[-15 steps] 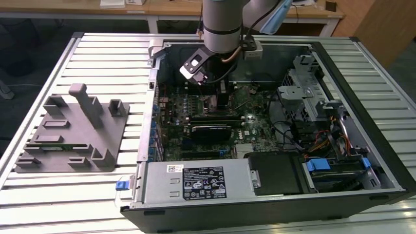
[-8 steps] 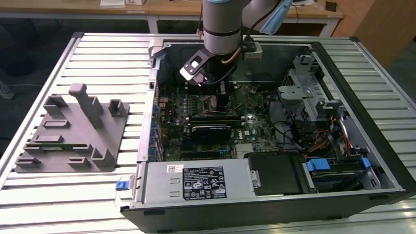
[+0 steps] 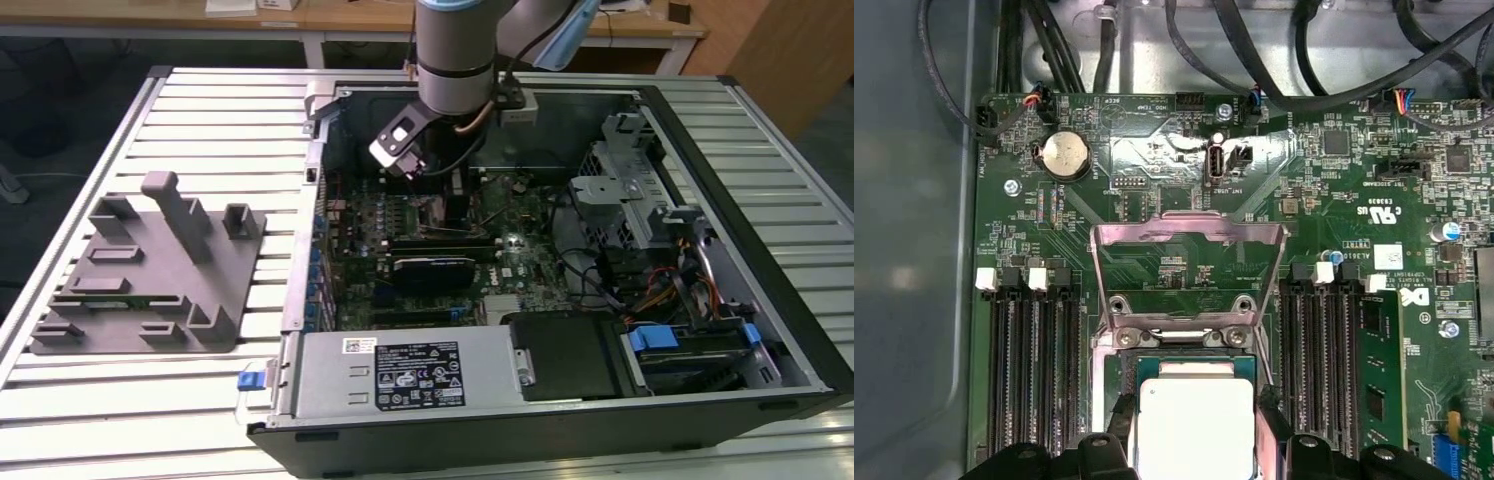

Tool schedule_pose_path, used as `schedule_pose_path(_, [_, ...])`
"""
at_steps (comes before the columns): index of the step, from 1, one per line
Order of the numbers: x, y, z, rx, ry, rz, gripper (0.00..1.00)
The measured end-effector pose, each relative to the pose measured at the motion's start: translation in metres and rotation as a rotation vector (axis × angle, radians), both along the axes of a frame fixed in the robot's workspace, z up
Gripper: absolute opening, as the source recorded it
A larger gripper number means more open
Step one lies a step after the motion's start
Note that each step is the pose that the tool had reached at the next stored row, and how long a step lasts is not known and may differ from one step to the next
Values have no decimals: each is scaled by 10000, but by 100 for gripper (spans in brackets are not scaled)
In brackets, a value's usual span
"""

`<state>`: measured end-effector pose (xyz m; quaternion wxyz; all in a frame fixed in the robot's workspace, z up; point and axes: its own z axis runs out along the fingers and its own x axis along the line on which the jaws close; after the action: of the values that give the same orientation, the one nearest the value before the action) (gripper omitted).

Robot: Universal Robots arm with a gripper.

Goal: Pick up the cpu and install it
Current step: 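Place the cpu into insertion slot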

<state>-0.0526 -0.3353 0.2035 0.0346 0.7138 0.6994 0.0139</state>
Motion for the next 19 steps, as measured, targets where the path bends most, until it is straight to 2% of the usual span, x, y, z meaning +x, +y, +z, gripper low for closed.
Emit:
schedule_pose_path(5, [-1,0,-26,44,1,0,54])
schedule_pose_path(11, [-4,0,-49,151,0,2,54])
schedule_pose_path(19, [-29,0,-68,175,0,2,54])
